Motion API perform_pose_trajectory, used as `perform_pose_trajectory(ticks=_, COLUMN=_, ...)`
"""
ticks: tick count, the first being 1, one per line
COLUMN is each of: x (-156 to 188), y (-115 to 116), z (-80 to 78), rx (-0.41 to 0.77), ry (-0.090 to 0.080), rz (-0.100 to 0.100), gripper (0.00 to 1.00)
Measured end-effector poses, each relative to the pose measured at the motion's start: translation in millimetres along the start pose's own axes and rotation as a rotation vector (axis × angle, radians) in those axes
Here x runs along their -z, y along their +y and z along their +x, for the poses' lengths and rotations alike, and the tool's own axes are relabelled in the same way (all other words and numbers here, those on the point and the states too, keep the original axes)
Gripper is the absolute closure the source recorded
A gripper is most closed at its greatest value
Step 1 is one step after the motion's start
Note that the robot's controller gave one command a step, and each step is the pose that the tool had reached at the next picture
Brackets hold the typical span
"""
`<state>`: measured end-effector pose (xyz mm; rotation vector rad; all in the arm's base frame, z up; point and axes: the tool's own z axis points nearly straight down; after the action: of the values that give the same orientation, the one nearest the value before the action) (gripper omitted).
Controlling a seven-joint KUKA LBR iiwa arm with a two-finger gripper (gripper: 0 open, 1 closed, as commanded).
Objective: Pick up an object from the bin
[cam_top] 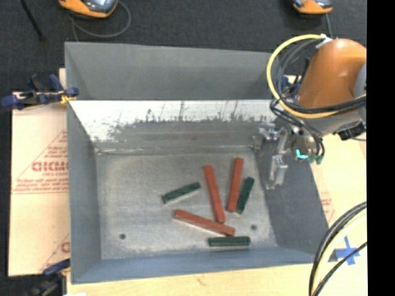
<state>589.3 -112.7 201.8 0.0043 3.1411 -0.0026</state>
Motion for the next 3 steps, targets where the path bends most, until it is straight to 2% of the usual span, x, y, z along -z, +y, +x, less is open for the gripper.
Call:
perform_pose_trajectory(ticks=1, x=-107.8, y=28.2, z=82.4, rx=0.313, ry=0.004, rz=-0.002, gripper=0.0)
perform_pose_trajectory(ticks=2, x=-129.7, y=-15.7, z=-15.0, rx=0.35, ry=-0.012, rz=0.003, gripper=0.0)
perform_pose_trajectory(ticks=3, x=-126.0, y=-15.1, z=-15.1, rx=0.351, ry=-0.016, rz=0.005, gripper=1.0)
